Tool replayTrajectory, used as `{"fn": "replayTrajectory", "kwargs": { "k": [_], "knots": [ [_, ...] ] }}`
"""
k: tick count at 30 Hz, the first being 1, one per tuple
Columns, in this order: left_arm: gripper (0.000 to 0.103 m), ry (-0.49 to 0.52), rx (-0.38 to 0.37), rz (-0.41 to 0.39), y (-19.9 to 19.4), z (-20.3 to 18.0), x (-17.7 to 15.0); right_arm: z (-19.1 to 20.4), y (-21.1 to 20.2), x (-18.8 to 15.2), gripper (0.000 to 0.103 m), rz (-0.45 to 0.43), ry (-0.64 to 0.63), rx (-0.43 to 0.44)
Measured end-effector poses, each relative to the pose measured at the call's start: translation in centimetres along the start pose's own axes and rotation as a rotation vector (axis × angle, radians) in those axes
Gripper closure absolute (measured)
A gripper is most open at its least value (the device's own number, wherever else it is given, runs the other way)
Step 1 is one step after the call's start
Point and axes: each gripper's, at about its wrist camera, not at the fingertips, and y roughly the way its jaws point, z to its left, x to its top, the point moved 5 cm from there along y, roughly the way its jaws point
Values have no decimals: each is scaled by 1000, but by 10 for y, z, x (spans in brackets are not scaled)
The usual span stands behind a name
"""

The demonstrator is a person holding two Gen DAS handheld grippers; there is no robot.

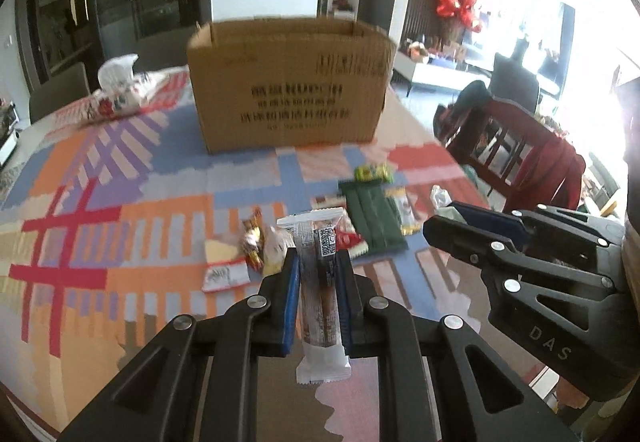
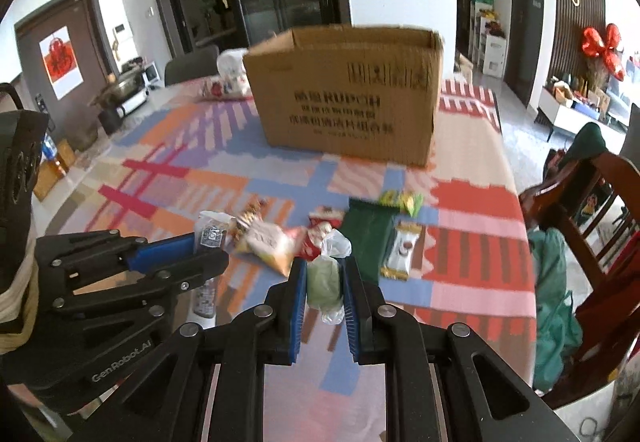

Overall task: Organize snacks
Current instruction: 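Grasp the white stick snack with the left tool while the right tool grasps a clear-wrapped candy, then carry both held snacks over the cardboard box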

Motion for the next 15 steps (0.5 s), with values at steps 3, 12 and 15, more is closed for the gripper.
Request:
{"fn": "replayTrajectory", "kwargs": {
  "k": [3,12,15],
  "knots": [
    [85,11,12,-40,-8,2,11,4,-7,10,84,-30,-1,2],
    [85,49,61,-144,-21,11,55,7,-18,47,84,-112,9,2],
    [85,65,80,-177,-23,16,76,6,-18,65,84,-140,10,-3]
  ]
}}
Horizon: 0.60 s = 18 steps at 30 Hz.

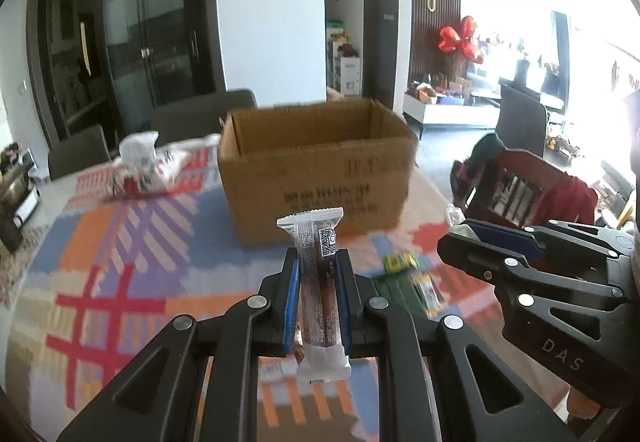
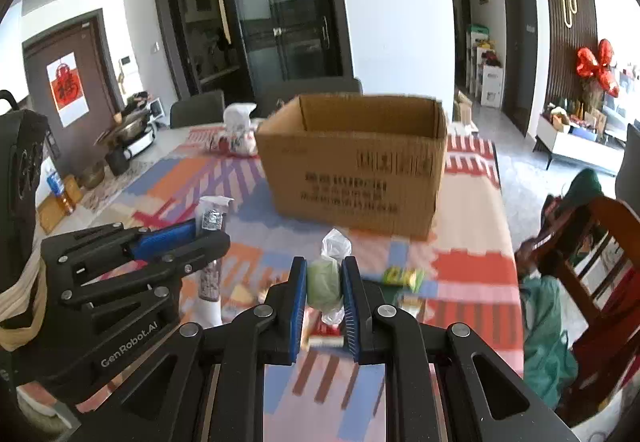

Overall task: Organize snacks
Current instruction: 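Carry both held snacks over the cardboard box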

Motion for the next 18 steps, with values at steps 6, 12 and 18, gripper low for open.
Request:
{"fn": "replayTrajectory", "kwargs": {
  "k": [6,12,18],
  "knots": [
    [85,32,31,-52,4,11,33,-3,8,38,84,-43,15,10],
    [85,45,34,-66,23,23,68,-8,24,78,84,-49,17,21],
    [85,38,26,-95,37,36,105,-16,43,114,84,-51,3,-3]
  ]
}}
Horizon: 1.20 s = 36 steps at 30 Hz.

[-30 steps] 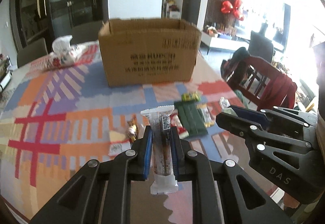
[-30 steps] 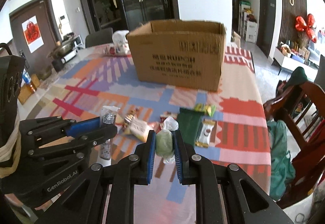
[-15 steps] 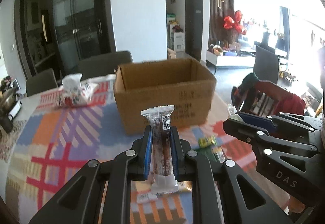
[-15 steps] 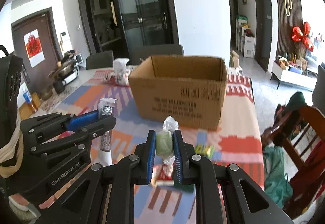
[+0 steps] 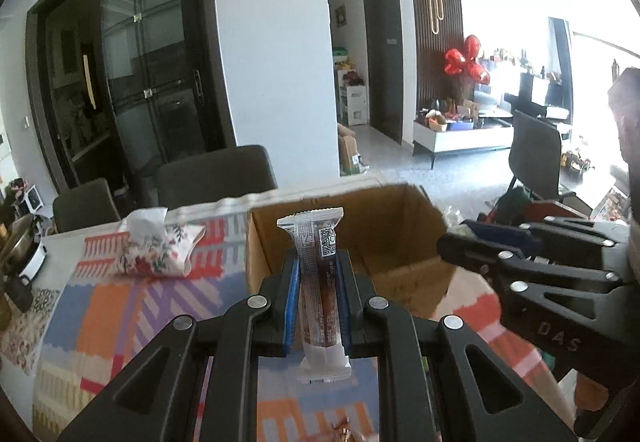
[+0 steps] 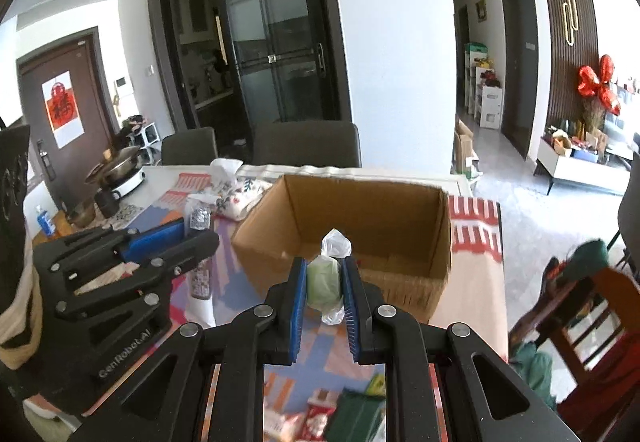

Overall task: Organize snacks
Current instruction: 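Carry both held snacks over the cardboard box, then open both tools to drop the snacks into the box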

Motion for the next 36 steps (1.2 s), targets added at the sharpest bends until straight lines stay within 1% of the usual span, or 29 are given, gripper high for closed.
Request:
{"fn": "replayTrajectory", "kwargs": {
  "k": [4,9,13,19,21,22,23,25,27,29,30,31,33,36],
  "knots": [
    [85,-15,-34,-6,16,7,18,-7,19,16,84,15,9,2],
    [85,-46,-71,32,45,13,31,-17,40,31,84,31,6,-11],
    [85,-41,-49,55,68,15,37,-21,57,38,84,51,12,-20],
    [85,-19,-16,79,87,13,44,-31,72,39,84,66,22,-31],
    [82,-11,-1,86,93,14,42,-35,79,41,84,73,27,-31],
    [69,-12,13,88,94,15,42,-37,81,41,84,72,30,-32],
    [59,-14,29,87,93,16,40,-39,83,41,77,72,31,-40],
    [57,-16,38,77,88,17,39,-42,84,39,63,74,35,-55],
    [56,-9,58,82,83,17,34,-41,84,36,62,75,34,-61],
    [47,12,83,75,72,15,27,-39,80,32,62,72,28,-58],
    [46,18,93,70,67,15,24,-36,77,28,62,72,23,-58],
    [45,21,94,68,64,15,23,-34,75,27,62,70,18,-57],
    [44,24,88,65,51,13,15,-26,65,19,57,56,-12,-57],
    [37,17,82,61,35,14,4,-15,50,8,55,33,-42,-52]
  ]
}}
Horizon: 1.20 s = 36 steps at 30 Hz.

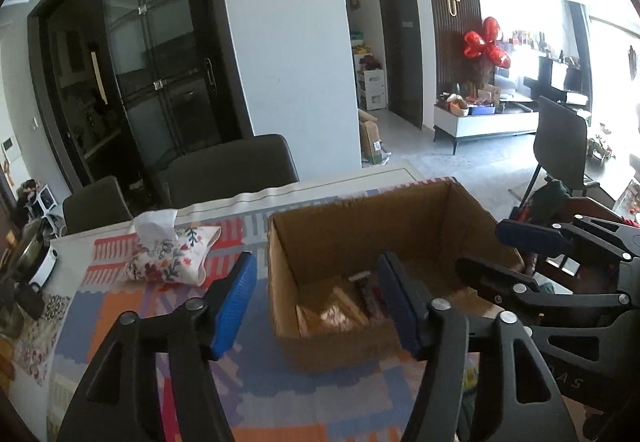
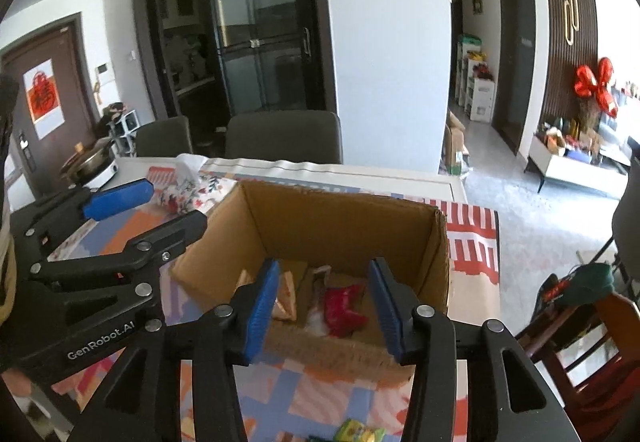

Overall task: Organize snacks
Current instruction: 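Open both tools to drop the snacks into the box, then move both tools back down to the remaining snacks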

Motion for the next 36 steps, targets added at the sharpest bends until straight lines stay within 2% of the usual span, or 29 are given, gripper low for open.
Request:
{"fn": "replayTrajectory", "kwargs": {
  "k": [5,13,18,24,32,36],
  "knots": [
    [28,3,7,-4,-33,8,-30,17,-25,-22,48,-10,-3,23],
    [24,1,37,-4,-67,24,-78,45,-45,-64,48,8,-47,-3],
    [24,2,20,40,-75,23,-113,61,-48,-89,48,49,-86,28],
    [24,-33,-20,131,-69,22,-151,76,-40,-123,48,144,-154,54],
    [25,-27,-51,270,-51,7,-198,85,-21,-162,48,290,-247,110],
    [25,-21,-63,318,-41,2,-210,90,-7,-179,48,369,-296,142]
  ]
}}
